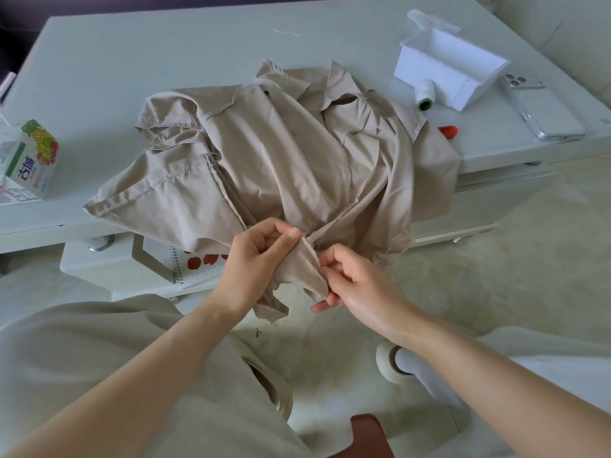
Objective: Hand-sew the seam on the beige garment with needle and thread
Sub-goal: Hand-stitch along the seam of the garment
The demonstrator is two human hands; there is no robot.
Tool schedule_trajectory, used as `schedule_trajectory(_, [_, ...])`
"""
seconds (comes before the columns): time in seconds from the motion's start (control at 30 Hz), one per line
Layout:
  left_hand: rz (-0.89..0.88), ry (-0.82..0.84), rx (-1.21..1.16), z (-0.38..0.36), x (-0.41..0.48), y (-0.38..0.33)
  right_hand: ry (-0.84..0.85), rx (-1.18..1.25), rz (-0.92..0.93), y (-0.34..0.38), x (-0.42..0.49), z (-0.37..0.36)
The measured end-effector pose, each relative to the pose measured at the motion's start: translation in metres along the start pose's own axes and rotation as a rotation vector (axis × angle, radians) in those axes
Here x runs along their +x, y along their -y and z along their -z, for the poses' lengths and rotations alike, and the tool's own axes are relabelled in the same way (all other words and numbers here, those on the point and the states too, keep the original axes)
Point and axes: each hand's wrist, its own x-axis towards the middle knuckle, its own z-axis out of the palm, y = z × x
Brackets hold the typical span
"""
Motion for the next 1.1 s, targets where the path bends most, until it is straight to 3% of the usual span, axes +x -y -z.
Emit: schedule_trajectory(1.1, [0.003, 0.045, -0.009, -0.003, -0.001, 0.0, 0.007, 0.146, 0.06, 0.007, -0.005, -0.005])
